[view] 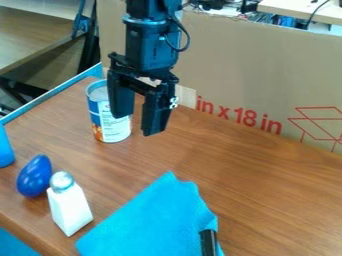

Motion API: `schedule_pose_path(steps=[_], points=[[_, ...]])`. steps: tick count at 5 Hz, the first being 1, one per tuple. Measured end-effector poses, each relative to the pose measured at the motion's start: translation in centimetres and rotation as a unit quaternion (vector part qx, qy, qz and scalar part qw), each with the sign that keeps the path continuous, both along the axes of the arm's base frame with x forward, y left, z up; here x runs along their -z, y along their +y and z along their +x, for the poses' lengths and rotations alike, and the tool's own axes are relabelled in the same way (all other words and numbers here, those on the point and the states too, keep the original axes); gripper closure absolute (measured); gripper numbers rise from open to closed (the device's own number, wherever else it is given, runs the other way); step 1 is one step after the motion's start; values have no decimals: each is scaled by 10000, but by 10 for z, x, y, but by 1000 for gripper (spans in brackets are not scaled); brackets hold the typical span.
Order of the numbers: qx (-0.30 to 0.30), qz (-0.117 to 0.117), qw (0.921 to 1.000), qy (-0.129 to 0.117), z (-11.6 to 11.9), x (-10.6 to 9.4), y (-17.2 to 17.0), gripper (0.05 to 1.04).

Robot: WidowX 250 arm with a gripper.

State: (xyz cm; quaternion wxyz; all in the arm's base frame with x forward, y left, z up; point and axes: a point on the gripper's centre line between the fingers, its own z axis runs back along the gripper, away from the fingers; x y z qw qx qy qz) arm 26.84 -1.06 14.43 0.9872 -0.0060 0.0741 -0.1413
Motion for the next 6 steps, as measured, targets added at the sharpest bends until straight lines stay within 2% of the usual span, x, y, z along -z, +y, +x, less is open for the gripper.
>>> schedule_pose_path(steps=[1, 2, 3, 4, 5, 6], points=[[-17, 1, 9999, 146, -3, 9, 0, 83], [456, 83, 9987, 222, -25, 31, -24, 83], [815, 420, 9957, 153, -45, 47, -37, 83], [915, 631, 9932, 341, -49, 64, -40, 83], [947, 709, 9904, 714, -52, 90, -40, 83], [1187, 616, 9856, 1033, -59, 113, -50, 83]])
